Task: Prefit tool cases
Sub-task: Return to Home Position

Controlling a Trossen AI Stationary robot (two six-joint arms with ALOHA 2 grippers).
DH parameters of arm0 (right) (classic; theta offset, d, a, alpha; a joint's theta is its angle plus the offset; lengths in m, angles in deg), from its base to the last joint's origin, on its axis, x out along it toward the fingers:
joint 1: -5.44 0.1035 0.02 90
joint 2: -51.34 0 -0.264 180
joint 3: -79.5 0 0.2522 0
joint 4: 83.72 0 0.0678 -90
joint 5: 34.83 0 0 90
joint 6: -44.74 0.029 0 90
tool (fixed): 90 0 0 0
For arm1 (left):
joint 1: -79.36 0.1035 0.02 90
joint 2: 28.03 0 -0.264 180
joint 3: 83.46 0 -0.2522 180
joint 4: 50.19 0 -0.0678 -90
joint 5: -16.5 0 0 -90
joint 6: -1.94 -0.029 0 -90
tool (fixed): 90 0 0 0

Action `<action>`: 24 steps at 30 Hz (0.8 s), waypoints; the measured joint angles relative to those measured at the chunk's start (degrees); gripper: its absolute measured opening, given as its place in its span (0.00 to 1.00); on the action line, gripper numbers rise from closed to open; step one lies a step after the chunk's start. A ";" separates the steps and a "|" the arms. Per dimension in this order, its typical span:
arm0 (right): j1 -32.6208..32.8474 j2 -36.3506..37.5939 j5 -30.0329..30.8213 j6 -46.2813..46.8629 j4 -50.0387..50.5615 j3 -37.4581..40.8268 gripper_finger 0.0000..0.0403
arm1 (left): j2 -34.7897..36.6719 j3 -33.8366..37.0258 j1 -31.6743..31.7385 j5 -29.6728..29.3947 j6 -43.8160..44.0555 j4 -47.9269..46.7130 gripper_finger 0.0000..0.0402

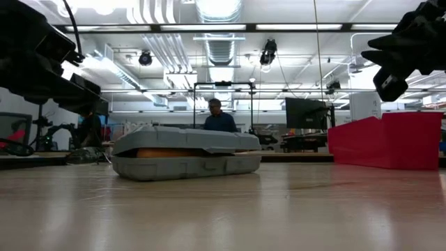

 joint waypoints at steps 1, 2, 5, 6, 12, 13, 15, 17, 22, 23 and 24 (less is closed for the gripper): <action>0.13 -0.11 -0.09 0.00 0.00 0.00 0.16 | -0.25 0.00 0.00 0.00 -0.01 -0.02 0.34; 0.26 -0.15 -0.05 0.00 0.00 0.00 0.16 | -0.54 0.00 0.00 0.00 -0.01 0.00 0.33; 0.26 -0.04 0.02 0.00 -0.02 0.00 0.17 | -1.33 -0.02 0.00 0.00 -0.01 0.00 0.33; 0.26 -0.04 0.02 0.00 -0.02 0.00 0.18 | -1.54 -0.02 0.00 0.00 0.01 0.00 0.32; 0.26 -0.27 0.02 -0.01 -0.02 0.00 0.18 | -2.76 -0.02 0.00 0.00 0.00 0.02 0.31; 0.26 -0.40 0.03 0.00 -0.02 0.00 0.17 | -2.93 -0.02 0.00 0.01 0.01 0.02 0.31; 0.26 -0.55 0.04 0.00 -0.02 0.00 0.16 | -3.25 -0.02 0.00 0.00 -0.01 0.02 0.31; 0.26 -0.55 0.04 0.00 -0.02 0.00 0.15 | -3.51 -0.02 0.00 0.00 -0.01 0.04 0.31; 0.26 -0.55 0.04 0.00 -0.02 0.00 0.12 | -4.10 -0.04 0.00 0.00 -0.01 0.04 0.33; 0.26 -0.55 0.04 -0.02 -0.02 0.00 0.12 | -4.21 -0.04 0.00 0.00 0.01 0.04 0.34; 0.26 -0.55 0.04 -0.02 -0.02 0.00 0.11 | -4.31 -0.04 0.02 0.00 0.00 0.02 0.34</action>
